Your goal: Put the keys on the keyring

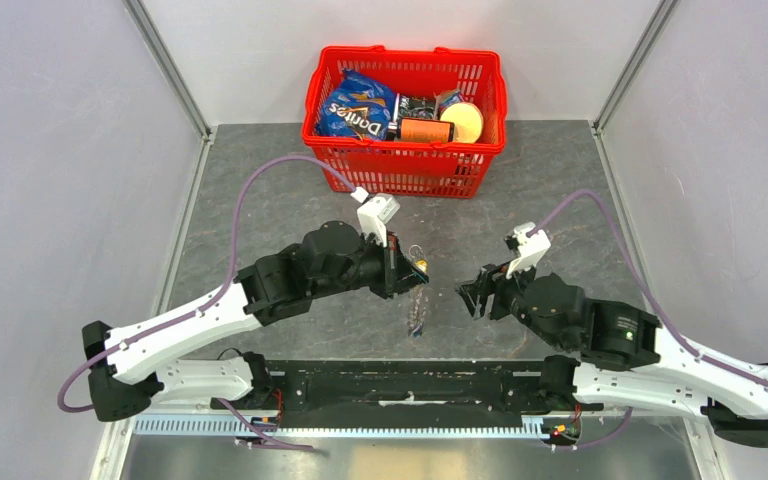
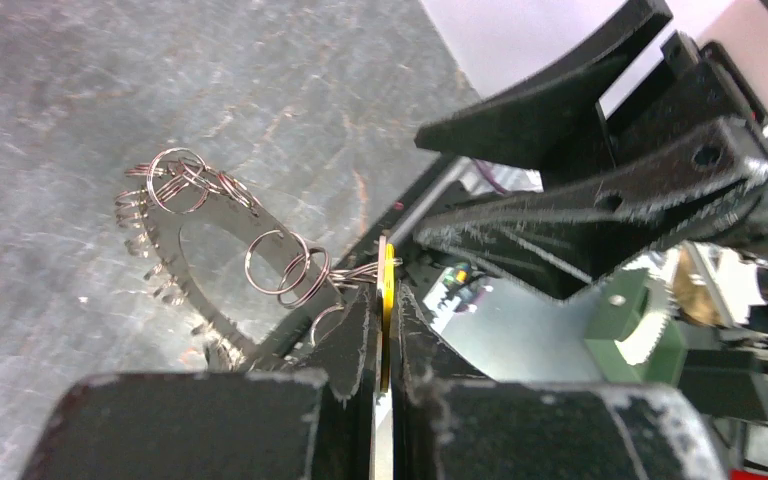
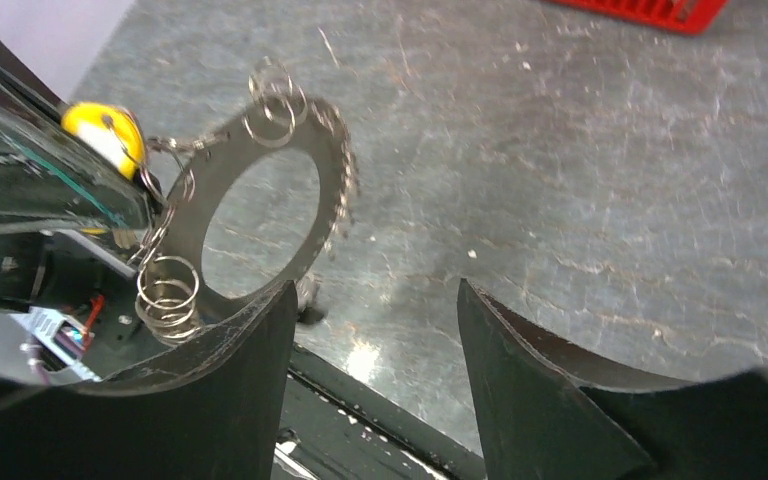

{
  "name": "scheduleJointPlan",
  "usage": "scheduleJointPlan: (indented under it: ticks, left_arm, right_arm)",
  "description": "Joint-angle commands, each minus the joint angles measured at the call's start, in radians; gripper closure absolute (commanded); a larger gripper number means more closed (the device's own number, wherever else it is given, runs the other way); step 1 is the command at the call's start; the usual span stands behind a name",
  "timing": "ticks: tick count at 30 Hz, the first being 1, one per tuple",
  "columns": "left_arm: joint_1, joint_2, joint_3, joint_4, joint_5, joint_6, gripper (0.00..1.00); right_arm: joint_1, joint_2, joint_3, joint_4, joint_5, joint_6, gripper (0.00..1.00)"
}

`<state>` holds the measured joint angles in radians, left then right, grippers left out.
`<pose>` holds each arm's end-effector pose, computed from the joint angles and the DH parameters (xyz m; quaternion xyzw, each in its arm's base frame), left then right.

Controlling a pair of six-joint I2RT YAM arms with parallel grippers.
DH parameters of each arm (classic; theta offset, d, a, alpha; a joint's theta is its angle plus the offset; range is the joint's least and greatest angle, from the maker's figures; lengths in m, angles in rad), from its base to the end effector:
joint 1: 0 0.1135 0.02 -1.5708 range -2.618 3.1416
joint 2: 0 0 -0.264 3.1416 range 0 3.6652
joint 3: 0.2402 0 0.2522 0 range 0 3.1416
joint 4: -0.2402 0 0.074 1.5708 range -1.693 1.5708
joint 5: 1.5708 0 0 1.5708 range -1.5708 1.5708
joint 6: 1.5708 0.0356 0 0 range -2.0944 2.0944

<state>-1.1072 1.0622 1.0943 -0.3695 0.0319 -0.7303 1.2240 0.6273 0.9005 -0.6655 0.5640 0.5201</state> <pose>0.1053 -0.2132 0.3756 0.1619 0.7995 -0.4675 0.3406 0.0594 0.1084 0.3525 -0.1301 0.8029 0.2599 0.5205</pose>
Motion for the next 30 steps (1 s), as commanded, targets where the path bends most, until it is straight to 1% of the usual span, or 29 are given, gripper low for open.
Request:
scheduleJointPlan:
  ticks: [1,5,8,10,11,14,18,22,26,30]
  left_arm:
    - [0.007,0.053,0.058,0.008,-0.103,0.120,0.98]
    - [0.037,0.116,0.055,0.042,-0.081,0.137,0.98]
    - [0.070,0.159,0.046,0.082,-0.063,0.166,0.98]
    - [0.109,0.189,0.031,0.118,-0.024,0.168,0.98]
    - [0.135,0.205,0.021,0.138,0.012,0.167,0.98]
    - [0.206,0.240,-0.030,0.177,0.058,0.144,0.98]
    - [0.272,0.256,-0.120,0.236,0.118,0.104,0.98]
    - [0.293,0.278,-0.184,0.275,0.160,0.094,0.98]
    - [0.302,0.294,-0.228,0.293,0.193,0.097,0.98]
    - [0.311,0.288,-0.279,0.287,0.185,0.110,0.97]
  right_arm:
    - [0.000,0.043,-0.052,-0.013,0.049,0.138,0.31]
    - [0.000,0.075,-0.083,-0.029,0.051,0.189,0.31]
    - [-0.001,0.066,-0.112,-0.039,0.059,0.229,0.31]
    - [-0.001,0.048,-0.135,-0.045,0.074,0.254,0.31]
    - [0.000,0.037,-0.147,-0.047,0.079,0.265,0.31]
    - [0.000,0.011,-0.172,-0.056,0.082,0.290,0.31]
    - [0.000,0.007,-0.190,-0.072,0.081,0.293,0.30]
    - [0.000,0.023,-0.199,-0.071,0.091,0.286,0.24]
    - [-0.001,0.049,-0.186,-0.071,0.092,0.278,0.21]
    - [-0.001,0.068,-0.185,-0.071,0.095,0.281,0.19]
